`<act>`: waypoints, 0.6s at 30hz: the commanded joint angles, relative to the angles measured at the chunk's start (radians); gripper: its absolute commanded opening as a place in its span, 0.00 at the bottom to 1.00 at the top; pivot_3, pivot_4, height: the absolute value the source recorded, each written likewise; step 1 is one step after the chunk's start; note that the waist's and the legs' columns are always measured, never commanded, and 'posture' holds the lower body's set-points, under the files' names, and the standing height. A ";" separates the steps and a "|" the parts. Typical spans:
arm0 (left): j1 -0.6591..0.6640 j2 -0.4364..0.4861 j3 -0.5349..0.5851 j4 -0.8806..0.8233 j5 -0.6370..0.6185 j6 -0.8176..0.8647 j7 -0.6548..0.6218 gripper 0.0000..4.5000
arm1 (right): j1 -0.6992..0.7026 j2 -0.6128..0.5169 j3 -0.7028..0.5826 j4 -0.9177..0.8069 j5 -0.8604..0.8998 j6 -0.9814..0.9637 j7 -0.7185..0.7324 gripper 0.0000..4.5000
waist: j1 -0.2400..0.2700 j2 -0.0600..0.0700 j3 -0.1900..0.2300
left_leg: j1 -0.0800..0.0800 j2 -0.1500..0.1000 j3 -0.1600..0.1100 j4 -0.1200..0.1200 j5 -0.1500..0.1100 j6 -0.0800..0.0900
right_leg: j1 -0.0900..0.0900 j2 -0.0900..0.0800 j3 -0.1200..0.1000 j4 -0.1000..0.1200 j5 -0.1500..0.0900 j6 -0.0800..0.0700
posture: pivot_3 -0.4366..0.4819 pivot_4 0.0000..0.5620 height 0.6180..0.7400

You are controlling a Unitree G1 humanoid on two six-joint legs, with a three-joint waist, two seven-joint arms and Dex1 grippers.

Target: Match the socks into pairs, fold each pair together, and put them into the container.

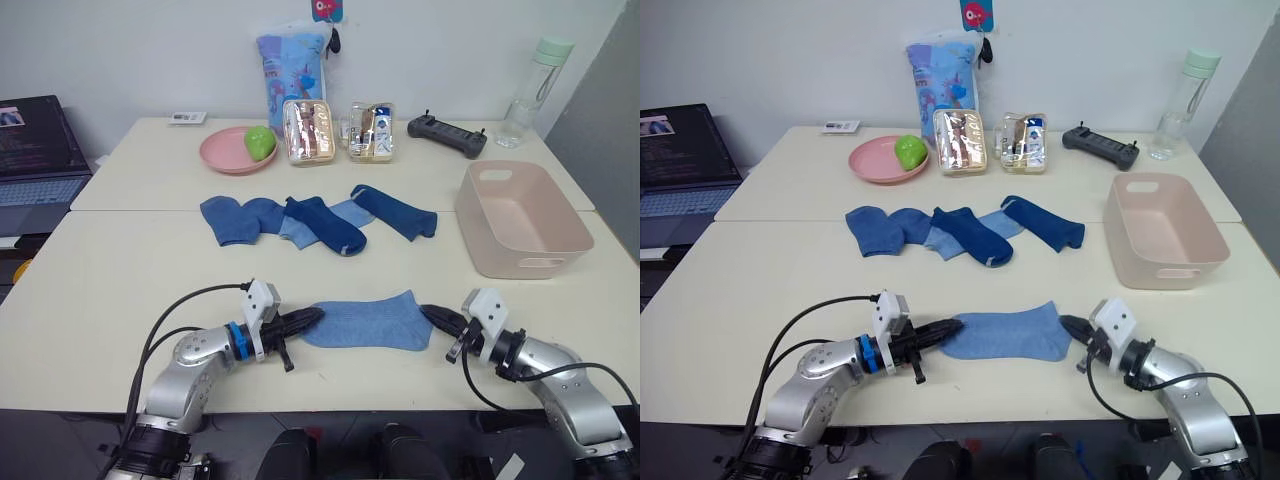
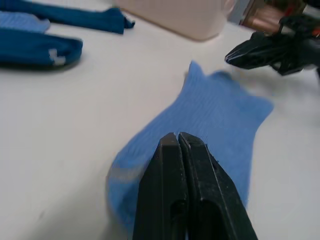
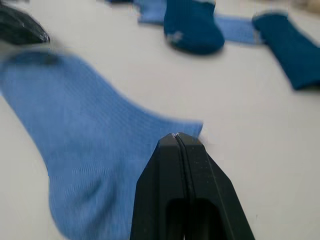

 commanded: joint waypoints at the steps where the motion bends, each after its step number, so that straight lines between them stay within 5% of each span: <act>1: -0.032 0.053 0.107 -0.037 -0.019 0.004 0.029 0.00 | -0.028 -0.027 -0.113 -0.040 0.029 0.023 -0.042 0.04 | 0.001 0.000 0.000 | 0.000 0.000 0.000 0.000 0.000 0.000 | 0.000 0.000 0.000 0.000 0.000 0.000 | 0.48 0.27 1.00; 3: -0.065 0.071 0.159 0.033 0.018 -0.060 0.055 0.09 | -0.039 -0.053 -0.163 0.006 -0.001 -0.003 -0.054 0.13 | 0.003 0.000 0.000 | 0.000 0.000 0.000 0.000 0.000 0.000 | 0.000 0.000 0.000 -0.001 0.000 0.000 | 0.48 0.27 1.00; 8: -0.099 0.052 0.215 0.223 0.114 -0.225 0.125 0.42 | -0.030 -0.080 -0.159 0.085 -0.031 -0.052 -0.018 0.52 | 0.003 0.000 0.000 | 0.000 -0.001 0.001 -0.001 0.000 0.000 | 0.001 0.000 0.000 -0.003 0.000 0.000 | 0.48 0.27 1.00; 14: -0.028 0.025 0.214 0.229 0.127 -0.260 0.129 0.86 | -0.033 -0.057 -0.144 0.065 -0.033 -0.044 -0.022 1.00 | 0.002 0.000 0.000 | 0.000 0.000 0.001 -0.002 0.000 0.000 | 0.000 0.000 0.001 -0.003 0.000 0.000 | 0.48 0.27 1.00; 16: -0.012 0.022 0.210 0.224 0.133 -0.269 0.129 0.99 | -0.038 -0.055 -0.130 0.055 -0.040 -0.034 -0.025 1.00 | 0.002 0.000 0.000 | 0.000 0.000 0.001 -0.002 0.000 0.000 | 0.000 -0.001 0.000 -0.003 0.000 0.000 | 0.48 0.27 1.00; 18: -0.012 0.020 0.207 0.217 0.132 -0.264 0.134 1.00 | -0.056 -0.063 -0.092 0.039 -0.051 -0.013 -0.013 1.00 | 0.003 0.000 0.000 | 0.000 0.000 0.001 -0.002 0.000 0.000 | 0.000 -0.001 0.000 -0.003 0.000 0.000 | 0.48 0.27 1.00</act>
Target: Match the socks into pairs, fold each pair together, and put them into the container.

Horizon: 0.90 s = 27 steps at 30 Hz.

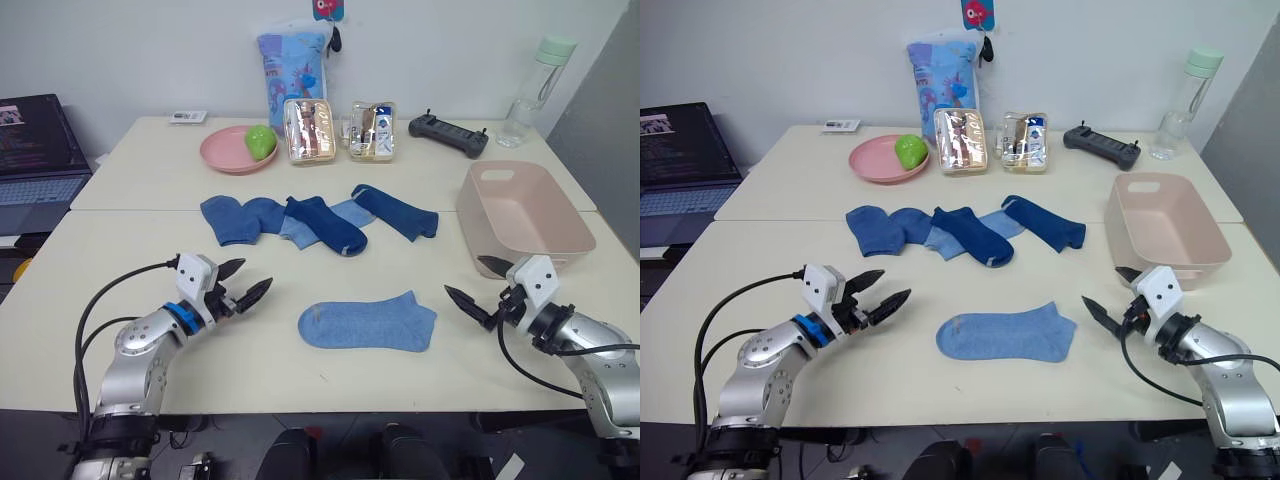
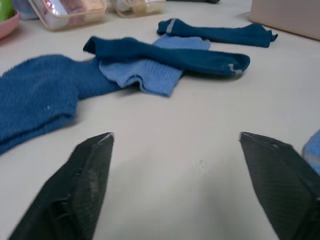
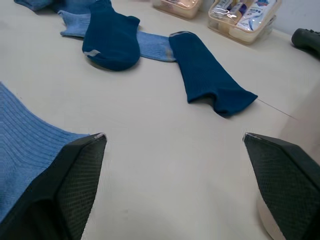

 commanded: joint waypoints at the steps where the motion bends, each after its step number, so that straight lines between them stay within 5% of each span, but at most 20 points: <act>1: -0.012 -0.002 0.006 -0.044 -0.001 -0.015 0.006 1.00 | -0.033 -0.013 0.044 -0.059 -0.012 0.019 0.016 1.00 | 0.000 0.000 0.000 | 0.000 0.000 0.000 0.000 0.000 0.000 | 0.000 0.000 0.000 0.000 0.000 0.000 | 0.48 0.27 1.00; 11: -0.216 -0.077 -0.044 0.104 0.031 0.121 0.106 1.00 | -0.428 0.130 0.294 0.183 -0.214 0.020 -0.050 1.00 | -0.002 -0.001 0.001 | 0.000 0.000 -0.001 0.001 0.000 0.000 | -0.001 0.000 -0.001 0.002 0.000 0.000 | 0.48 0.27 1.00; 23: -0.530 -0.214 -0.090 0.541 0.188 0.020 0.293 1.00 | -0.526 0.241 0.393 0.198 -0.263 0.007 -0.022 1.00 | -0.003 -0.002 0.002 | -0.006 -0.002 0.001 0.002 0.000 0.000 | -0.009 -0.001 0.000 0.005 0.000 0.000 | 0.48 0.27 1.00; 27: -0.561 -0.228 -0.082 0.610 0.200 -0.040 0.298 0.80 | -0.500 0.246 0.390 0.150 -0.265 0.039 -0.033 1.00 | -0.003 -0.002 0.002 | -0.008 -0.002 0.000 0.003 0.000 -0.001 | -0.011 -0.001 0.000 0.006 0.000 0.000 | 0.48 0.27 1.00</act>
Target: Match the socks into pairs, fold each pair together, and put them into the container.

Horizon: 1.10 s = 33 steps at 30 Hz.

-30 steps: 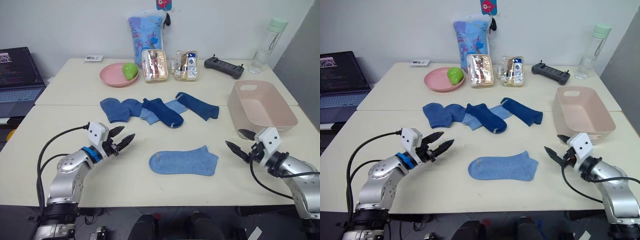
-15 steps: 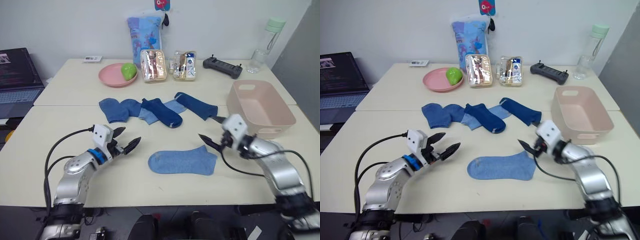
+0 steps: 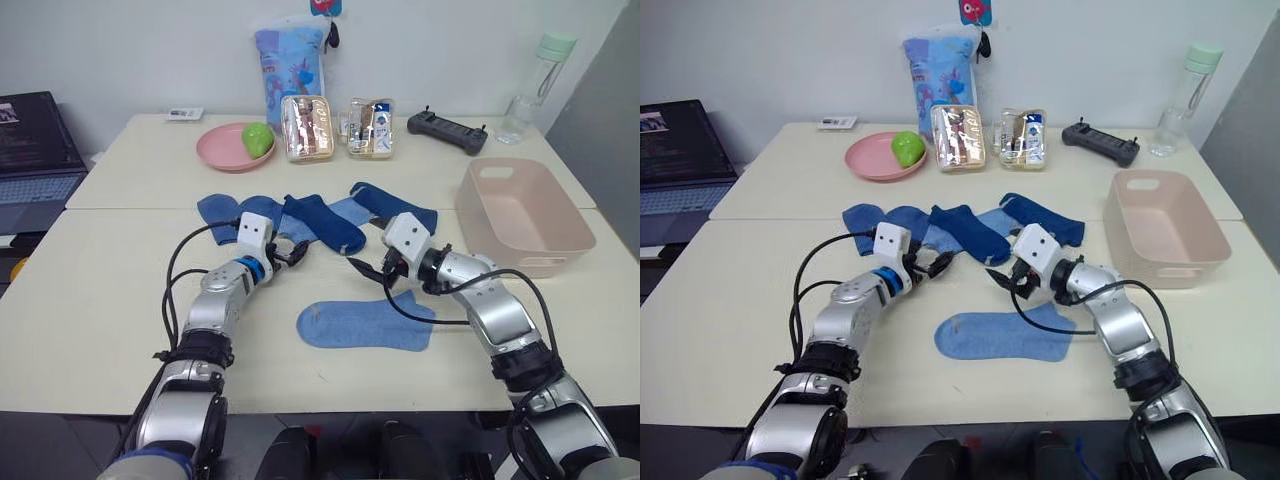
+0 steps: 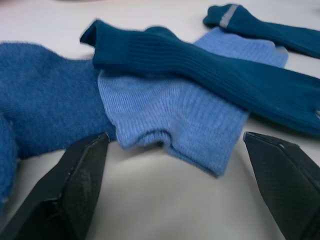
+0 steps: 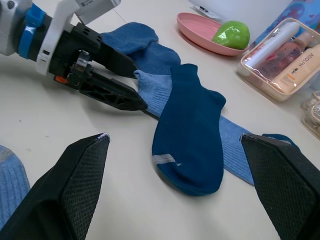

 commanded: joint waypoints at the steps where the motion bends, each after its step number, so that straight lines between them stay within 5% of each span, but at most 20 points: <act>1: -0.024 -0.009 0.011 0.028 0.004 -0.051 -0.004 0.72 | 0.014 0.003 -0.010 -0.080 0.001 0.014 -0.010 1.00 | 0.000 0.000 0.000 | 0.000 0.000 0.000 0.000 0.000 0.000 | 0.000 0.000 0.000 0.000 0.000 0.000 | 0.48 0.27 1.00; 12: -0.076 -0.025 0.027 0.097 0.003 -0.100 -0.003 0.01 | 0.027 0.000 0.006 -0.134 -0.004 0.031 0.005 1.00 | 0.000 0.000 0.000 | -0.001 0.000 0.000 0.001 0.000 0.000 | 0.000 0.000 -0.001 0.000 0.000 0.000 | 0.48 0.27 1.00; 18: -0.004 -0.040 0.057 -0.071 -0.096 0.016 -0.079 0.01 | 0.016 0.002 0.004 -0.076 -0.021 0.016 -0.013 1.00 | -0.001 0.000 0.000 | -0.002 0.000 0.000 0.001 0.000 0.000 | -0.001 0.000 0.000 0.000 0.000 0.000 | 0.48 0.27 1.00; 25: 0.325 0.122 0.039 -0.695 -0.329 0.459 -0.247 0.01 | -0.023 -0.007 0.015 0.036 -0.071 -0.039 -0.018 1.00 | -0.025 0.000 0.000 | -0.002 0.001 -0.001 0.000 0.000 -0.001 | -0.001 0.000 0.001 0.000 0.000 0.000 | 0.48 0.27 1.00; 33: 0.465 0.224 0.073 -0.850 -0.396 0.572 -0.268 0.01 | -0.051 0.014 0.070 0.136 -0.088 -0.075 0.053 1.00 | -0.021 0.000 0.000 | -0.001 0.001 -0.001 0.000 0.000 0.000 | 0.000 0.000 0.000 0.000 0.000 0.000 | 0.48 0.27 1.00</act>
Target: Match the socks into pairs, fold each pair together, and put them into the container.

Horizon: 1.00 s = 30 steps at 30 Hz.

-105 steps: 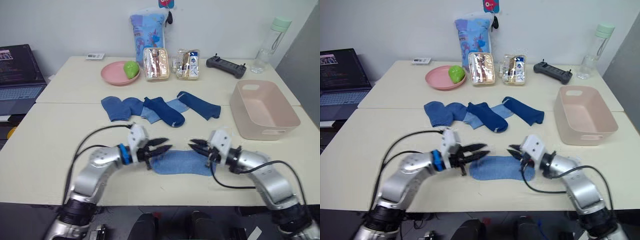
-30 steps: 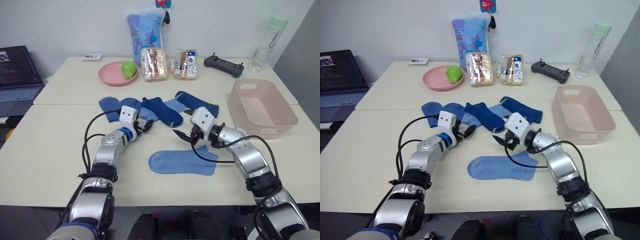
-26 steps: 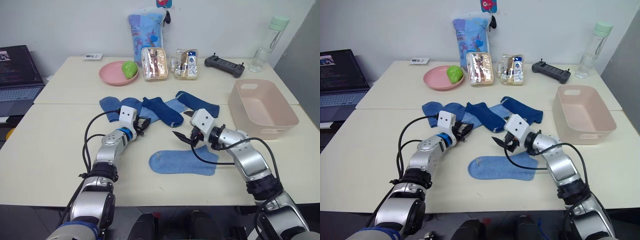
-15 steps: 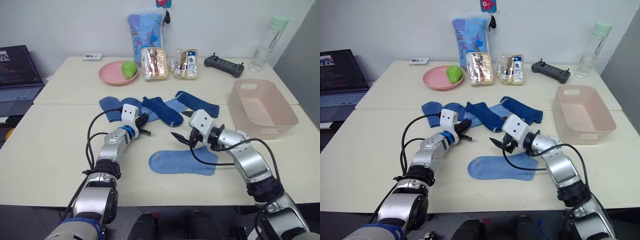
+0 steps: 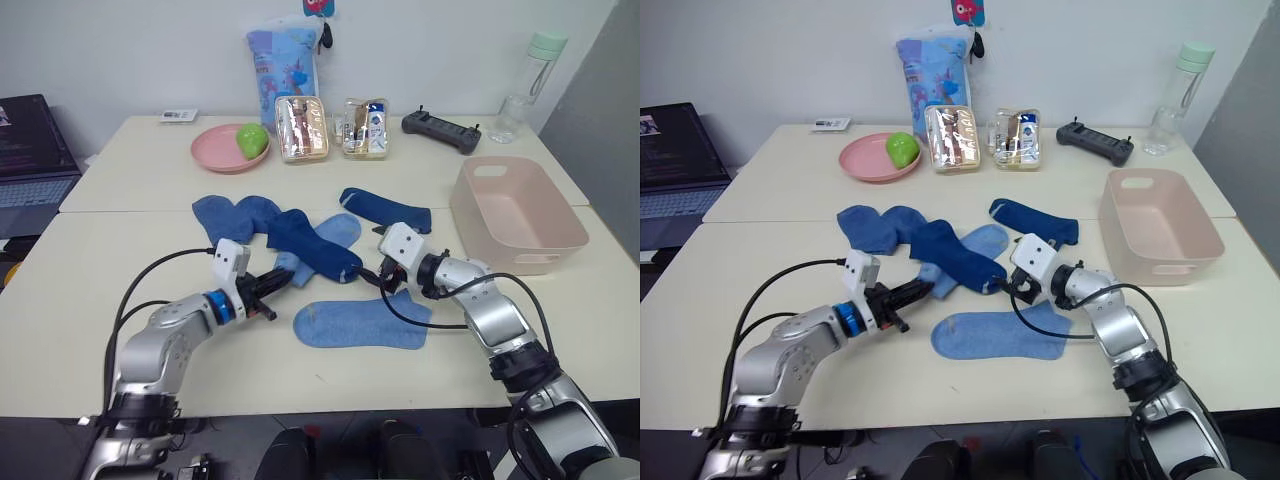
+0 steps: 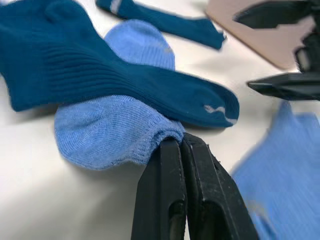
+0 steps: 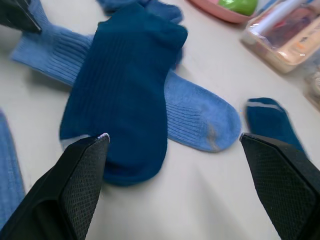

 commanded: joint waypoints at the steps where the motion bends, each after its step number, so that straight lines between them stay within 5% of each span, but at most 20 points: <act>1: 0.007 0.013 0.031 -0.068 -0.042 0.028 0.001 0.01 | -0.036 0.029 0.016 0.003 0.028 0.009 0.056 1.00 | 0.001 0.000 0.000 | 0.000 0.000 0.000 0.000 0.000 0.000 | 0.000 0.000 0.000 0.000 0.000 0.000 | 0.48 0.27 1.00; 8: 0.018 0.013 0.022 -0.086 -0.043 0.030 0.013 0.01 | -0.079 0.058 0.061 0.076 -0.024 0.042 0.073 1.00 | 0.000 0.000 0.000 | 0.000 0.000 0.000 0.000 0.000 0.000 | 0.000 0.000 0.000 0.000 0.000 0.000 | 0.48 0.27 1.00; 10: 0.022 0.019 0.015 -0.085 -0.034 0.021 0.008 0.00 | -0.090 0.066 0.052 0.078 -0.025 0.084 0.068 0.92 | 0.000 0.000 0.000 | 0.000 0.000 0.000 0.000 0.000 0.000 | 0.000 0.000 0.000 0.000 0.000 0.000 | 0.48 0.27 1.00; 22: 0.026 0.028 -0.010 -0.058 0.000 -0.016 -0.010 0.00 | -0.085 0.050 0.042 0.032 -0.010 0.191 0.103 0.01 | 0.000 0.000 0.000 | 0.000 0.000 0.000 0.000 0.000 0.000 | -0.001 0.000 0.000 0.000 0.000 0.000 | 0.48 0.27 1.00; 30: 0.027 0.037 -0.016 -0.044 0.021 -0.032 -0.019 0.00 | -0.126 -0.036 -0.021 0.045 -0.063 0.043 0.016 0.01 | 0.001 0.000 0.000 | 0.000 0.000 0.000 0.000 0.000 0.000 | -0.001 0.000 0.000 0.000 0.000 0.000 | 0.48 0.27 1.00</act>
